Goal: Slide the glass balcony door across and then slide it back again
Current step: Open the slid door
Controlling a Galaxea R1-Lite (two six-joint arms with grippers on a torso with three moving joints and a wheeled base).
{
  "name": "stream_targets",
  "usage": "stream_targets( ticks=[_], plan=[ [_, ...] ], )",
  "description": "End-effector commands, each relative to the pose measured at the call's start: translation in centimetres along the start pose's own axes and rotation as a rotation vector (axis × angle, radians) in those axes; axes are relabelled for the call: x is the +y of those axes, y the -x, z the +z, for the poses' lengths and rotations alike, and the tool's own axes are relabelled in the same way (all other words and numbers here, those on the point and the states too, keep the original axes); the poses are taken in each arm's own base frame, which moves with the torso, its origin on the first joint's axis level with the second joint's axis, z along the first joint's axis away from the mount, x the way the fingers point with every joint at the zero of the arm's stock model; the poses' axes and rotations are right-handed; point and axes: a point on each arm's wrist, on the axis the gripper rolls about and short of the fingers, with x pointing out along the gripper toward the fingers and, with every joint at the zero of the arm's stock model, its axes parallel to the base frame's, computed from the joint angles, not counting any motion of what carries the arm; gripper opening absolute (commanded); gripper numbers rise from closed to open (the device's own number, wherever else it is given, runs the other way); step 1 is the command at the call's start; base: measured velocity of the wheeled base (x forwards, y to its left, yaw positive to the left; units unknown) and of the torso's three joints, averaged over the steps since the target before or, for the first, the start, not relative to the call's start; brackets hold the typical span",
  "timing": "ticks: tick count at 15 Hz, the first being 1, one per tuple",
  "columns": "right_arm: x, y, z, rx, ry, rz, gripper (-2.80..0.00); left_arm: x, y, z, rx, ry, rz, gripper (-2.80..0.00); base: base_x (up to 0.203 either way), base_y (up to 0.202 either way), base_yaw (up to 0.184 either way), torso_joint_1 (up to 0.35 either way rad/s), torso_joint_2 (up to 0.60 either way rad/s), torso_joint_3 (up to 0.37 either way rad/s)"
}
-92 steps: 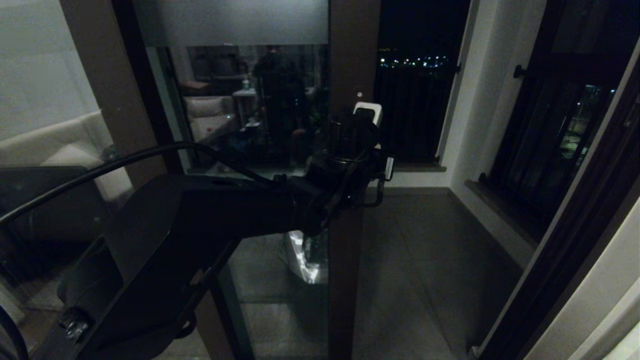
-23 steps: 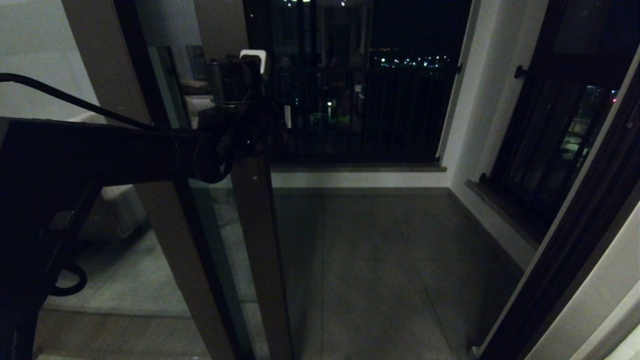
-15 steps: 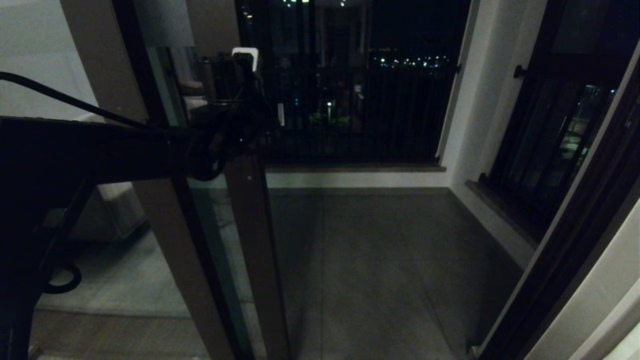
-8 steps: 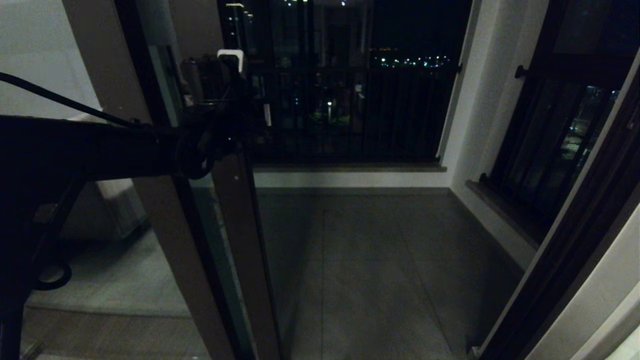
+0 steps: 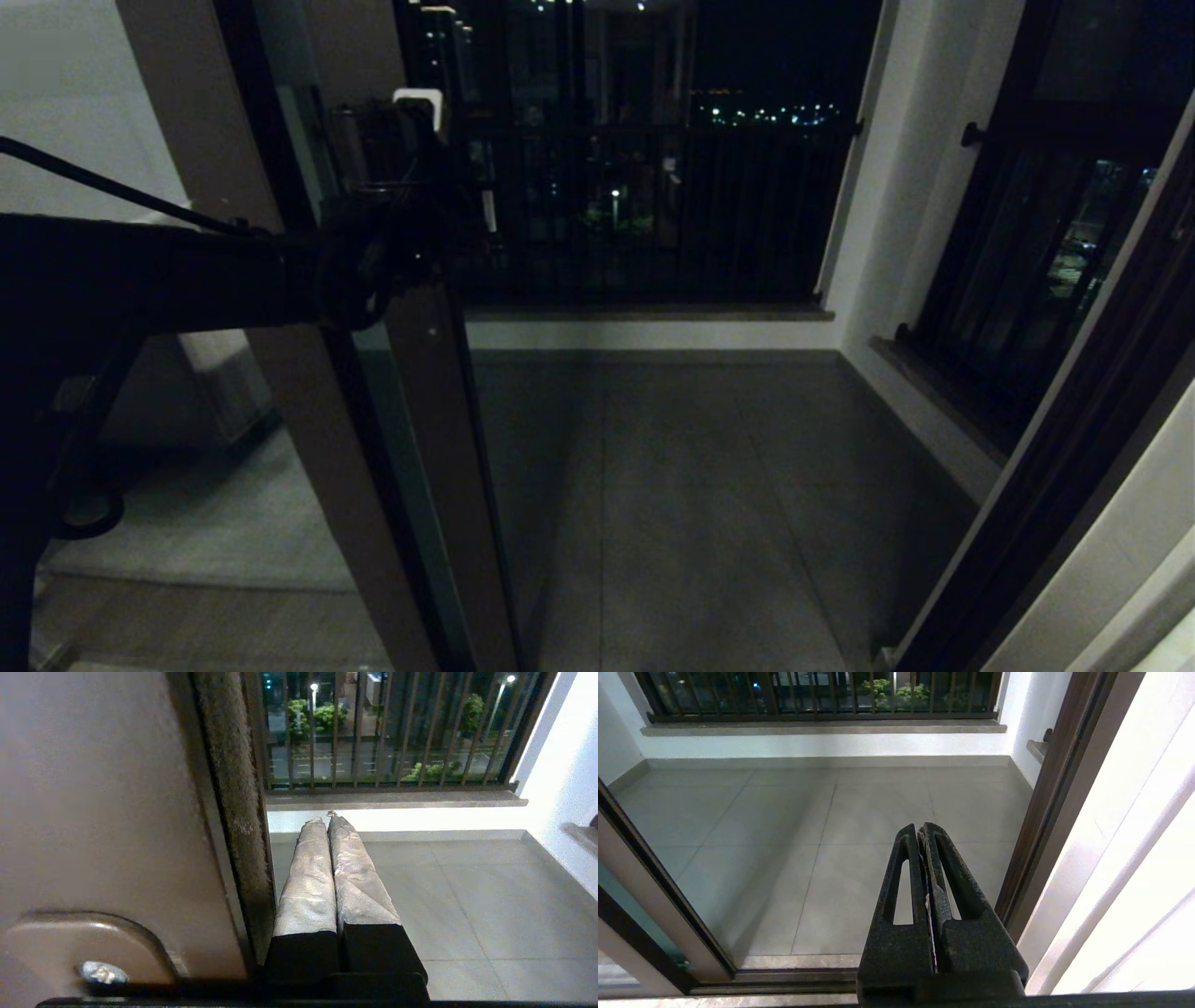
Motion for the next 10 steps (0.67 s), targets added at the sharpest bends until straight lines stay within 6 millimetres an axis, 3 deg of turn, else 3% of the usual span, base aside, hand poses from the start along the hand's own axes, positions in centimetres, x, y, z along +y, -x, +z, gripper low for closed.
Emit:
stream_targets(
  ticks=[1, 10],
  plan=[
    [0.0, -0.01, 0.0, 0.001, 0.001, 0.0, -2.8, 0.61, -0.18, 0.02, -0.003, 0.0, 0.016, -2.8, 0.0, 0.0, 0.0, 0.0, 0.0, 0.0],
    [0.0, -0.01, 0.0, 0.001, 0.001, 0.0, -2.8, 1.49, 0.03, -0.45, 0.021, -0.006, 0.021, -2.8, 0.0, 0.0, 0.0, 0.0, 0.0, 0.0]
  ],
)
